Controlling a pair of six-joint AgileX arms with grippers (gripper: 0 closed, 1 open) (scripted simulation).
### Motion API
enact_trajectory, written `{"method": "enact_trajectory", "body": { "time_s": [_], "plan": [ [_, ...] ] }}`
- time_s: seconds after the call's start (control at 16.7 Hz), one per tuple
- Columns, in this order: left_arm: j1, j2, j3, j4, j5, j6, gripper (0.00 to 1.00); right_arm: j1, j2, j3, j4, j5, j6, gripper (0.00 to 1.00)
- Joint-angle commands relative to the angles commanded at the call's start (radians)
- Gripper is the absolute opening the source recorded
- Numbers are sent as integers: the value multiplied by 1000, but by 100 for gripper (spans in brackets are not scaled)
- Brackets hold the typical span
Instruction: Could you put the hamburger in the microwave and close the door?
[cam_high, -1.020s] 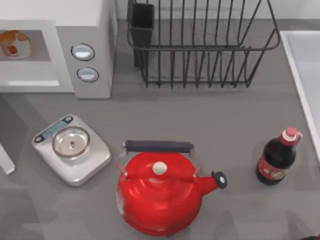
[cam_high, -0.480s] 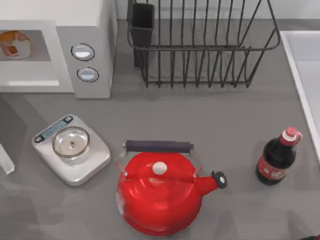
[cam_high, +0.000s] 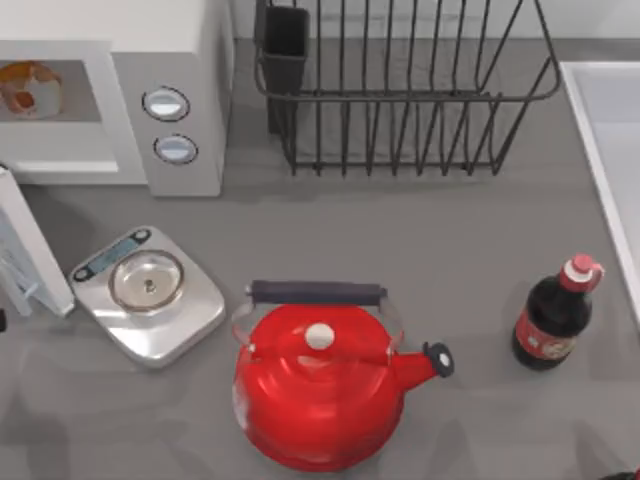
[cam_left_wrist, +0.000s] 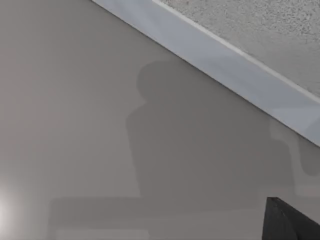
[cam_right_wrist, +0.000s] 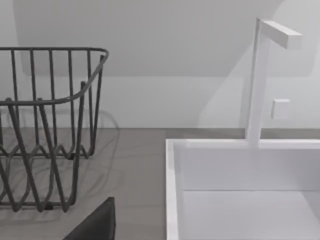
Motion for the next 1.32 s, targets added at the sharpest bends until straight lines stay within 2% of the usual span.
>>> {"method": "enact_trajectory", "body": {
  "time_s": [0.54,0.96,1.32],
  "plan": [
    [-276,-89,-55,5,-182,-206,0,0,0,0,0,0,0,100],
    [-286,-80,-49,11,-193,-220,0,0,0,0,0,0,0,100],
    [-296,123,77,100,-192,-224,0,0,0,0,0,0,0,100]
  ]
}}
